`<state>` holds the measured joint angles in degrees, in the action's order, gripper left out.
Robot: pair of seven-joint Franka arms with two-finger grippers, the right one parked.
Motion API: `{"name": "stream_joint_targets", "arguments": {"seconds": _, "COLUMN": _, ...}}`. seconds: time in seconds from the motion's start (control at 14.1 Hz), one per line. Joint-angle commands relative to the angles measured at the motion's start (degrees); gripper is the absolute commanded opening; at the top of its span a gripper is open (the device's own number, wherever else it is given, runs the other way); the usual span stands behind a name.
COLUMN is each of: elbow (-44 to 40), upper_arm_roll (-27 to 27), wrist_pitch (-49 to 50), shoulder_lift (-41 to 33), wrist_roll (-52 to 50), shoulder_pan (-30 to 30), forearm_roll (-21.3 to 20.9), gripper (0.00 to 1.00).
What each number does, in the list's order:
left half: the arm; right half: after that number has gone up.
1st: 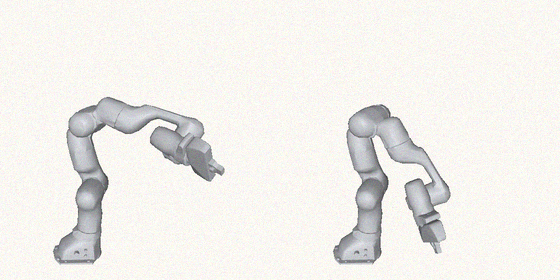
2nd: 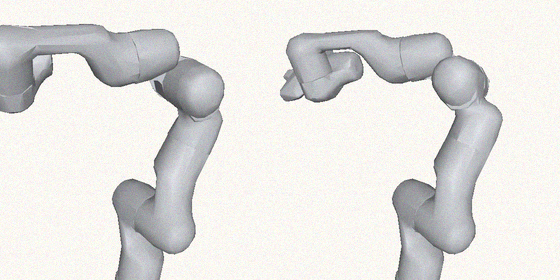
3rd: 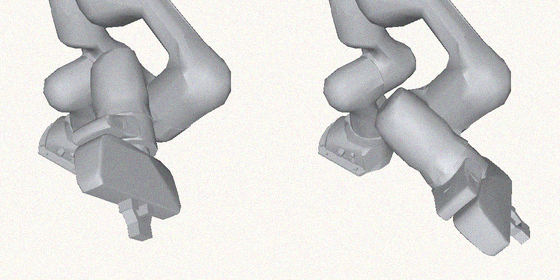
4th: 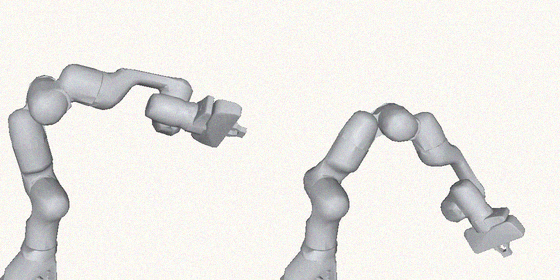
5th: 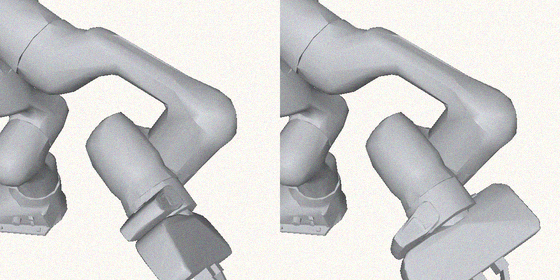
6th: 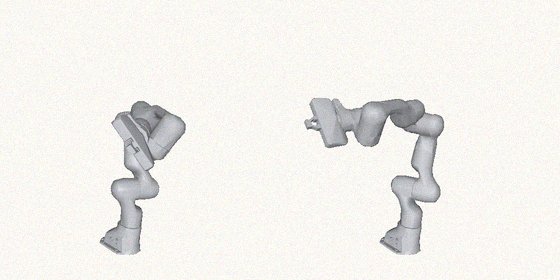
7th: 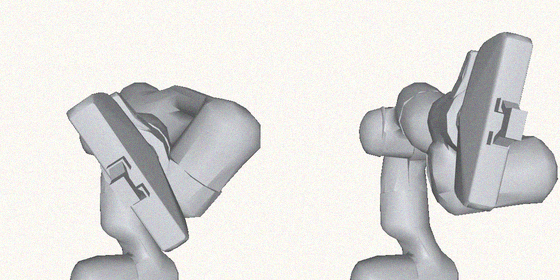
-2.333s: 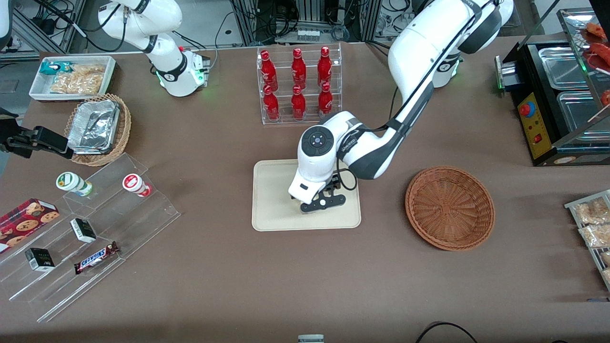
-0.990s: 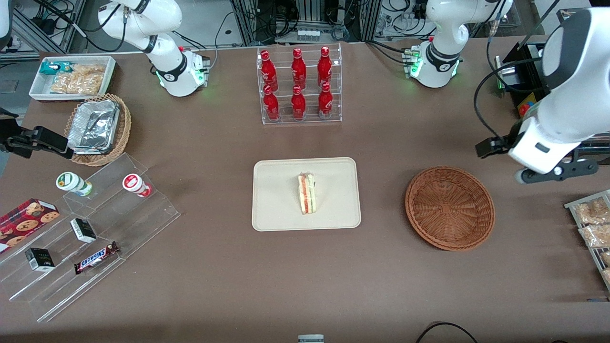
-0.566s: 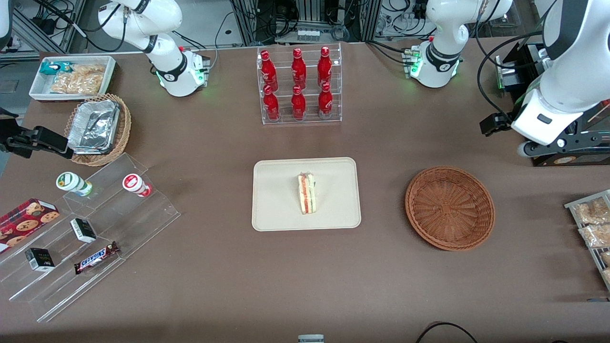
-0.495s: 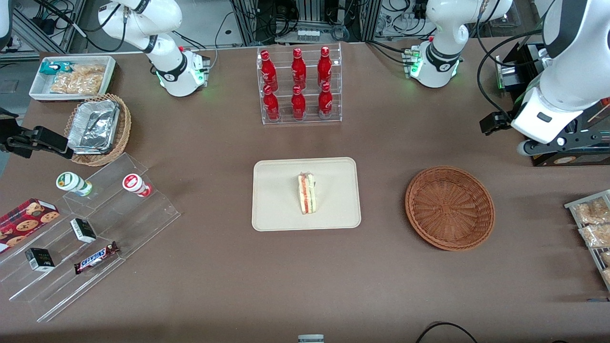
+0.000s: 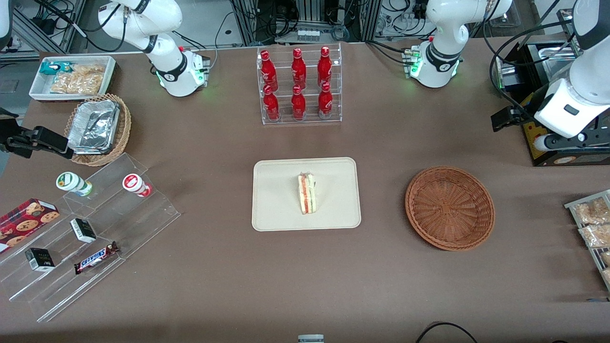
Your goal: Place sandwich from basket to tray
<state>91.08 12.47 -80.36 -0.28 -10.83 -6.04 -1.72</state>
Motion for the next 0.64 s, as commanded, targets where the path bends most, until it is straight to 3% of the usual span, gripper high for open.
{"name": "stream_joint_targets", "arguments": {"seconds": 0.0, "elbow": -0.55, "upper_arm_roll": 0.27, "wrist_pitch": 1.52, "shoulder_lift": -0.69, "wrist_roll": 0.11, "shoulder_pan": 0.32, "forearm_roll": -0.74, "gripper": 1.00}}
{"name": "stream_joint_targets", "arguments": {"seconds": 0.14, "elbow": -0.46, "upper_arm_roll": 0.88, "wrist_pitch": 2.05, "shoulder_lift": -0.69, "wrist_roll": -0.94, "shoulder_pan": 0.32, "forearm_roll": -3.02, "gripper": 1.00}}
{"name": "stream_joint_targets", "arguments": {"seconds": 0.57, "elbow": -1.51, "upper_arm_roll": 1.06, "wrist_pitch": 1.52, "shoulder_lift": 0.19, "wrist_roll": -3.67, "shoulder_pan": 0.24, "forearm_roll": -3.03, "gripper": 1.00}}
